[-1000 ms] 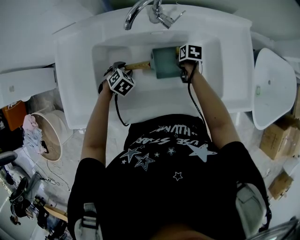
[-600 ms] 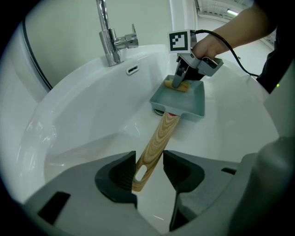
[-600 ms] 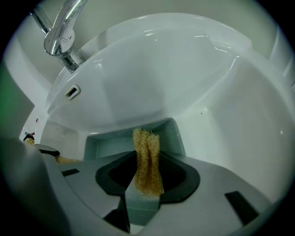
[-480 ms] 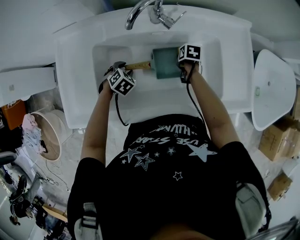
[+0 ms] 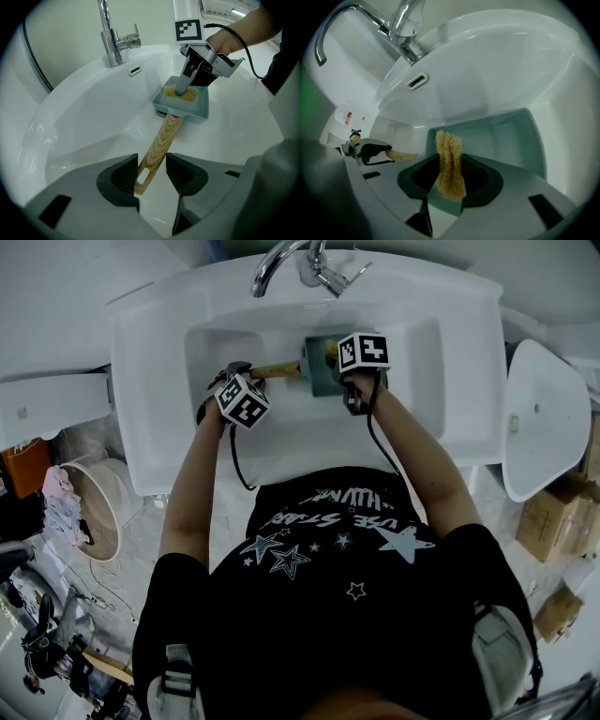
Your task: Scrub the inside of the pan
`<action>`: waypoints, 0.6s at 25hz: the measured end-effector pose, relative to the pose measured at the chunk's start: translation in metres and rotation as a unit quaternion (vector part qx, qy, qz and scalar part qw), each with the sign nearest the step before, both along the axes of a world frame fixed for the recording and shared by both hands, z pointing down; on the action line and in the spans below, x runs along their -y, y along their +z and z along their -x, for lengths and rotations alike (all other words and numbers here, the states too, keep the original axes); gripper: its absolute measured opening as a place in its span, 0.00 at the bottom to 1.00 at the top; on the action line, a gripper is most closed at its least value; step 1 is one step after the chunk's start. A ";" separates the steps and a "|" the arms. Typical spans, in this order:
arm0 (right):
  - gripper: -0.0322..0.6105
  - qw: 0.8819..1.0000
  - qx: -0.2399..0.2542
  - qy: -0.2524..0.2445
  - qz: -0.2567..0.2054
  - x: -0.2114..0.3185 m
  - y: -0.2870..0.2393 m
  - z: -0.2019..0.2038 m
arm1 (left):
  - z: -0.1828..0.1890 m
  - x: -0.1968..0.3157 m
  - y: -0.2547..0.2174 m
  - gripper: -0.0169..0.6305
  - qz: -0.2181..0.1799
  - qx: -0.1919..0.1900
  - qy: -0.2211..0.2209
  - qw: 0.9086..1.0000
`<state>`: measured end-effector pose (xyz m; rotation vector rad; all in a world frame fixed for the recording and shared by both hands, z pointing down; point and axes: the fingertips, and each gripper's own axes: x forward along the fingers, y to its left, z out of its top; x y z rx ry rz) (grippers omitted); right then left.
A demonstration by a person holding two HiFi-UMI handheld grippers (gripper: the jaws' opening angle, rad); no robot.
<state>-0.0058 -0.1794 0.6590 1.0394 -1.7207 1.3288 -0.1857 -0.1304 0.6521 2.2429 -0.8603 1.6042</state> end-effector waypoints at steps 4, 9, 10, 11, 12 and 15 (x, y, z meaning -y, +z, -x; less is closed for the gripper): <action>0.28 1.000 0.006 -0.024 0.015 -0.013 0.007 0.019 | 0.000 0.000 0.001 0.32 0.000 0.003 0.000 1.000; 0.28 0.999 0.009 -0.035 0.024 -0.021 0.015 0.026 | 0.000 -0.001 0.001 0.32 -0.001 0.006 0.000 1.000; 0.28 0.999 0.015 -0.034 0.024 -0.021 0.015 0.029 | -0.001 -0.001 0.000 0.32 -0.001 0.005 0.001 1.000; 0.28 0.999 0.020 -0.035 0.024 -0.020 0.014 0.031 | -0.001 -0.001 -0.001 0.32 -0.001 0.005 0.002 1.000; 0.28 0.999 0.024 -0.036 0.024 -0.020 0.014 0.034 | -0.001 -0.001 -0.003 0.32 -0.001 0.004 0.003 1.000; 0.28 0.999 0.023 -0.040 0.024 -0.020 0.017 0.038 | 0.000 -0.001 -0.003 0.32 0.000 0.006 0.002 1.000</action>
